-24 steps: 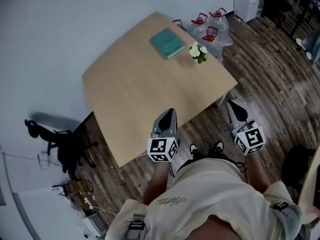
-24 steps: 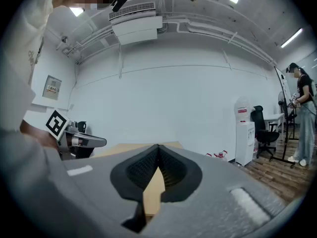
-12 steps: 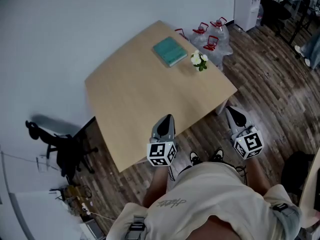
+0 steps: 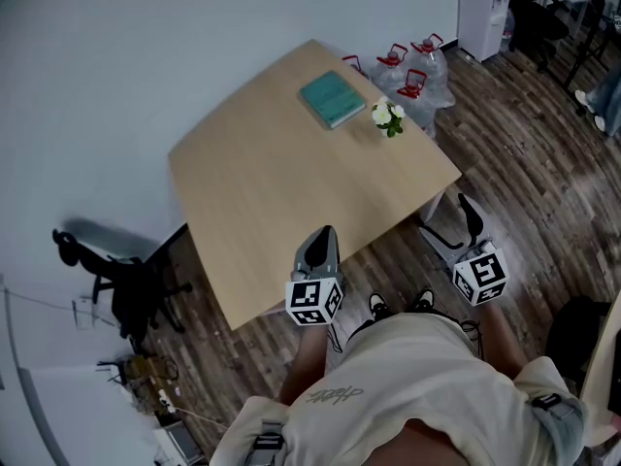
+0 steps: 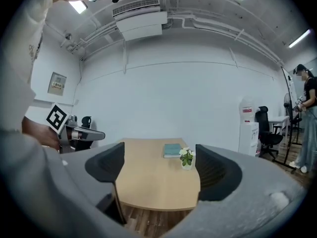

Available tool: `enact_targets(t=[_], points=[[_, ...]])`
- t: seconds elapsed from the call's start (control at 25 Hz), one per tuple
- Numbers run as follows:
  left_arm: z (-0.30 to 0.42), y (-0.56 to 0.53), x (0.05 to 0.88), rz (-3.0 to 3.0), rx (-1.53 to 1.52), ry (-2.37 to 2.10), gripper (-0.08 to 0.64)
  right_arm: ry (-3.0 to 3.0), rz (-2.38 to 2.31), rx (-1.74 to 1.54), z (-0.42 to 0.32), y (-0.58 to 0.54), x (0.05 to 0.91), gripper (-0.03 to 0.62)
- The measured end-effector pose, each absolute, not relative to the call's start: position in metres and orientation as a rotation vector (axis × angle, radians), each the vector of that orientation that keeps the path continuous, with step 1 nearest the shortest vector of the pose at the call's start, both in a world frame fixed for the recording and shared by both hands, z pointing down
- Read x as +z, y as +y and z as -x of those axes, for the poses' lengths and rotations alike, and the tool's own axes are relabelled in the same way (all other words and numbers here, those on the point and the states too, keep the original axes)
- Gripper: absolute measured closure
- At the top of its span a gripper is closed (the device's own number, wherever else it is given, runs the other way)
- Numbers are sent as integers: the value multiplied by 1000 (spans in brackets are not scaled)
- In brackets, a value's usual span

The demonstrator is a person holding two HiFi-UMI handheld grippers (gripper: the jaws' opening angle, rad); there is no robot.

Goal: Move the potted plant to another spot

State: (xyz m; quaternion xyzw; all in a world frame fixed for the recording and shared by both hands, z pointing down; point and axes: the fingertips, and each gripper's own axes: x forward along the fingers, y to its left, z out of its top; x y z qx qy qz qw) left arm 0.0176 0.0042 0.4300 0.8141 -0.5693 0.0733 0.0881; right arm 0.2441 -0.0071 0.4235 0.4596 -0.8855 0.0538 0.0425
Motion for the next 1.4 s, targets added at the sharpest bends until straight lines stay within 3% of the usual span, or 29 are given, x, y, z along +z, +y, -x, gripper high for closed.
enact_targets(t=[1.4], points=[[-124, -18, 457, -2429, 384, -1652, 546, -2670, -1296, 314, -336, -23, 501, 143]])
